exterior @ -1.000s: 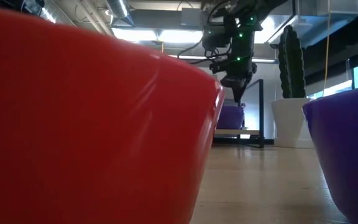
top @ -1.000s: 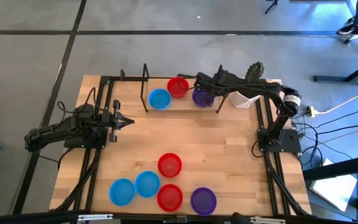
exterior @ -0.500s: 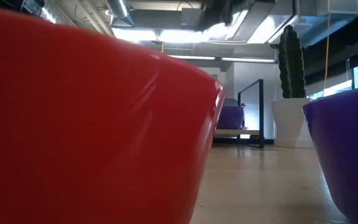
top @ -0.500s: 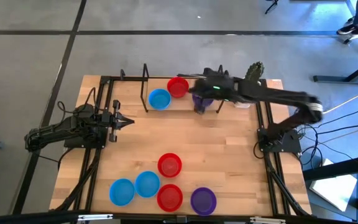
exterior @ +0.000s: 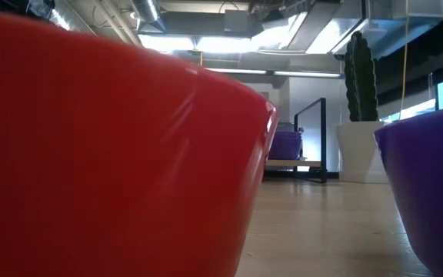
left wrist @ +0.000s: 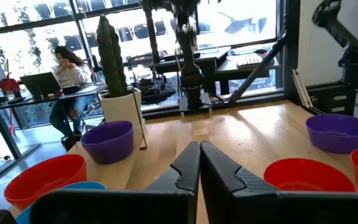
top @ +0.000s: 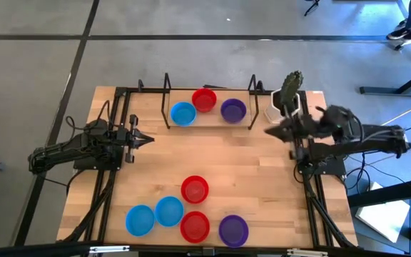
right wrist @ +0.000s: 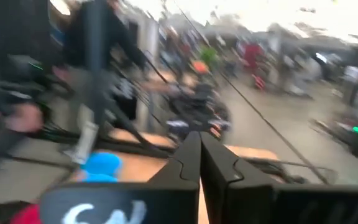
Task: Pick & Place Mini bowls
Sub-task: Stack the blue bowl on top of the blue bowl on the shelf
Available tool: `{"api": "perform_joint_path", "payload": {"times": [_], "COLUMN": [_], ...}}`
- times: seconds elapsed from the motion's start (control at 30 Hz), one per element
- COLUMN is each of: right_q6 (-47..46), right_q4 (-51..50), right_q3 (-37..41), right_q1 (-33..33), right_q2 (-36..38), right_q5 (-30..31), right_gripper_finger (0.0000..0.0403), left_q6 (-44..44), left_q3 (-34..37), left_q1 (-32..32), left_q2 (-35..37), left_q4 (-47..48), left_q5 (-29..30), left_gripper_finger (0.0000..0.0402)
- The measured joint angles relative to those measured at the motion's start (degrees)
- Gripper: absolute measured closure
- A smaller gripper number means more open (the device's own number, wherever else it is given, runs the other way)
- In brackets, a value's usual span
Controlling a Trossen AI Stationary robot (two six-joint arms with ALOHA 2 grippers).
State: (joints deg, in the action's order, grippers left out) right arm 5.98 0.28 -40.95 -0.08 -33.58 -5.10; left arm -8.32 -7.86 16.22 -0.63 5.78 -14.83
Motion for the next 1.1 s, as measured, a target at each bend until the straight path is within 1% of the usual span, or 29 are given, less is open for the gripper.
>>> {"api": "perform_joint_path", "payload": {"times": [0.07,0.13,0.27,0.37,0.47,0.53,0.6,0.73,0.77,0.83,0.87,0.97,1.03,1.1], "right_q6": [-2.4,-3.4,-3.2,-2.5,-2.4,-1.7,-1.4,-2.4,-2.3,-2.3,-2.3,-2.3,-2.3,-2.3], "right_q4": [7.9,14.1,19.9,24.4,30.0,32.1,34.1,34.6,34.6,34.4,34.2,32.9,32.5,32.2], "right_q3": [7.5,13.6,22.7,27.4,30.9,32.5,32.6,32.6,32.6,32.6,32.6,32.6,32.6,32.6], "right_q1": [0.0,0.0,0.0,0.0,0.0,0.0,0.0,0.0,0.0,0.0,0.0,0.0,0.0,0.0], "right_q2": [3.8,6.7,10.0,10.8,10.8,10.8,10.8,10.9,10.9,10.9,10.9,10.9,10.9,10.8], "right_q5": [-5.5,-9.4,-10.1,-10.0,-10.1,-10.1,-10.0,-10.1,-10.1,-10.0,-10.1,-10.0,-10.0,-10.0], "right_gripper_finger": [0.0400,0.0400,0.0399,0.0399,0.0399,0.0399,0.0399,0.0398,0.0398,0.0395,0.0394,0.0390,0.0391,0.0393], "left_q6": [-0.2,-0.6,-0.3,1.0,3.3,4.9,5.5,6.4,6.8,7.1,7.1,7.2,7.2,8.4], "left_q3": [0.0,0.0,0.0,0.0,0.0,0.0,0.0,0.0,-0.2,-2.0,-3.3,-8.5,-13.6,-19.5], "left_q1": [0.0,0.0,0.0,0.0,0.0,0.0,0.0,-1.8,-2.7,-5.4,-7.0,-12.8,-17.4,-22.1], "left_q2": [0.0,0.0,0.0,0.0,-0.8,-2.0,-3.7,-8.1,-9.5,-13.2,-15.4,-23.1,-29.2,-35.8], "left_q4": [-0.8,-1.8,-1.3,-1.4,-1.2,-1.6,-3.3,-11.3,-13.0,-13.1,-12.6,-9.6,-4.8,2.2], "left_q5": [0.0,0.0,0.0,0.6,4.4,5.8,5.4,0.2,-0.1,0.5,1.9,9.1,14.2,20.0], "left_gripper_finger": [0.0396,0.0398,0.0399,0.0398,0.0400,0.0400,0.0398,0.0400,0.0400,0.0399,0.0399,0.0400,0.0400,0.0399]}}
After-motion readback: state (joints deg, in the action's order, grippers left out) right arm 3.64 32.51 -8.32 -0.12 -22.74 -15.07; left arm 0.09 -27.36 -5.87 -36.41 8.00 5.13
